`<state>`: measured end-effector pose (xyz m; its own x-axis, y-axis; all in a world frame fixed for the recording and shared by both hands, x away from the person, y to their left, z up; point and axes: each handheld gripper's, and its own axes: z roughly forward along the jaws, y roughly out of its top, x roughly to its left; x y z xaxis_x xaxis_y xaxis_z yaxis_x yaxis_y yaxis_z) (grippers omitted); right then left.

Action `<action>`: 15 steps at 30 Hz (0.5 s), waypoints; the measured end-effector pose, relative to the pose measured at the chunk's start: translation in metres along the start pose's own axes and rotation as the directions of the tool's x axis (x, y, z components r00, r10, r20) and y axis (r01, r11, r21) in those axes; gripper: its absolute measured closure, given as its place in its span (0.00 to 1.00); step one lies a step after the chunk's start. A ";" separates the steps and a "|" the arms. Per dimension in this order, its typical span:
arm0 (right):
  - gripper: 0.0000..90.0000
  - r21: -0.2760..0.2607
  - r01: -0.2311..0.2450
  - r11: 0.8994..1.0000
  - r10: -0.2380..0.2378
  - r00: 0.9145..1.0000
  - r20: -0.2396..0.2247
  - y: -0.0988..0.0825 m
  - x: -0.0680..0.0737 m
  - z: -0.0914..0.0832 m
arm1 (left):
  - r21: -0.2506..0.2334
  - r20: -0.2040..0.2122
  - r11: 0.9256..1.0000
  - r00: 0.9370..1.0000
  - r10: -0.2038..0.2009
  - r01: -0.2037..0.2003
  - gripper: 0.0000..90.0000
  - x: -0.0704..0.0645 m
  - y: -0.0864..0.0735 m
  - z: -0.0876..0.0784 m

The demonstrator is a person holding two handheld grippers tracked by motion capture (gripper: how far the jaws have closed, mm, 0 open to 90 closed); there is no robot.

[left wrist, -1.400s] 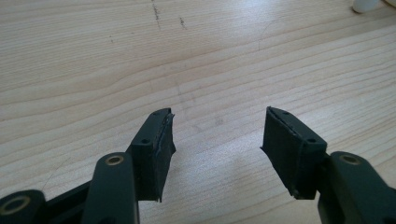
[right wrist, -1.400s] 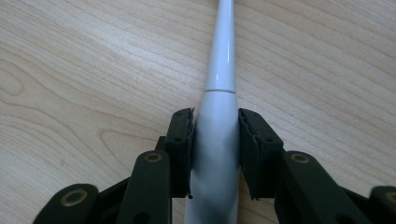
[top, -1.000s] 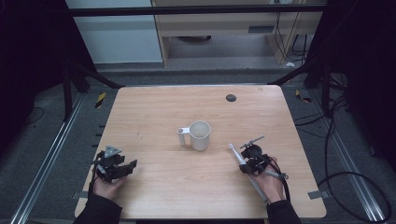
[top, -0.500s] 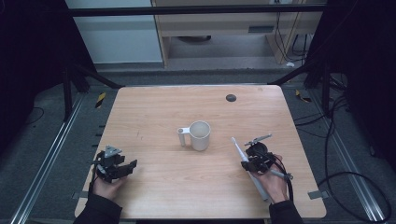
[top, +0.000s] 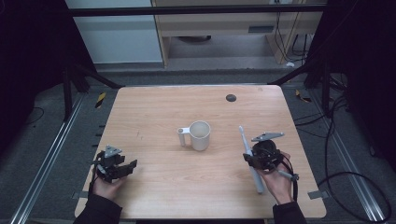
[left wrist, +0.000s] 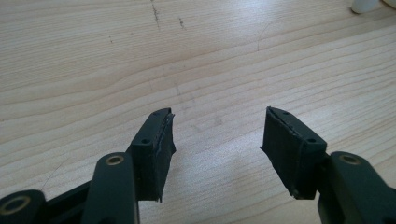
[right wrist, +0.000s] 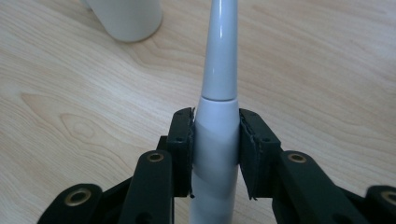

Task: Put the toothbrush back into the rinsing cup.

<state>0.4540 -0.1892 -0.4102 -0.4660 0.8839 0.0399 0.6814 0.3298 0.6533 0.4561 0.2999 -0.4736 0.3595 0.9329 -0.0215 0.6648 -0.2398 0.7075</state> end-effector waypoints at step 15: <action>0.76 -0.254 -0.012 0.967 0.004 0.999 -0.032 0.010 -0.001 -0.033 | -0.007 -0.005 1.000 1.000 -0.004 0.004 0.47 -0.001 0.001 0.000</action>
<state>0.4426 -0.1981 -0.3789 -0.4809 0.8743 0.0666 0.5215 0.2242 0.8233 0.4560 0.2992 -0.4730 0.3536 0.9352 -0.0203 0.6613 -0.2345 0.7125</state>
